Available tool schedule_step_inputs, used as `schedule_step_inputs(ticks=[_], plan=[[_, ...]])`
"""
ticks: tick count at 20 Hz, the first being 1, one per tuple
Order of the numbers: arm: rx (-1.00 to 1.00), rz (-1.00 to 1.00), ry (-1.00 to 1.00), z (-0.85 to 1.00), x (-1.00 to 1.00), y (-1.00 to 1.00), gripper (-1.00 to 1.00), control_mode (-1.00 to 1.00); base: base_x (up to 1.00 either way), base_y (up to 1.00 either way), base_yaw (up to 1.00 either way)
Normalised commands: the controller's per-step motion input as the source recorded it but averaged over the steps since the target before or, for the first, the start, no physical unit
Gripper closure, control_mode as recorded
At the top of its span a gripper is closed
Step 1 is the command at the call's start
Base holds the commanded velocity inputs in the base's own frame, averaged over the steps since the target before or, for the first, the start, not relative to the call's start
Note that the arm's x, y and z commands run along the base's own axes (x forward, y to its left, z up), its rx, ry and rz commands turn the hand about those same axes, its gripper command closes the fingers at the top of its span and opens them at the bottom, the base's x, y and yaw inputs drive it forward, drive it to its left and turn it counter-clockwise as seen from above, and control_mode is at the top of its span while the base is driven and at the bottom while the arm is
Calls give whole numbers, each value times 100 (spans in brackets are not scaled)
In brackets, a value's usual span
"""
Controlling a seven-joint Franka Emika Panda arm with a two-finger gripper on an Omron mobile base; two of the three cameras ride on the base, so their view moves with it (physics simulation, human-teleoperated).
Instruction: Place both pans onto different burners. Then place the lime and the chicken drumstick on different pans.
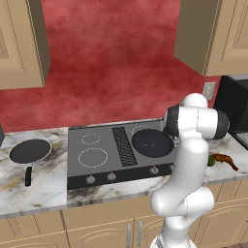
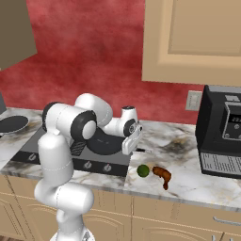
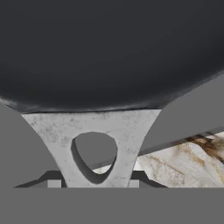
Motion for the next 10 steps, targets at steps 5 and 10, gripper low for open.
schedule_step_inputs(ticks=[5, 10], plan=[[0, 1, 0, 0, 0, 0, 100, -100, 0, 0, 0], [0, 0, 0, 0, 0, 0, -100, -100, 0, 0, 0]])
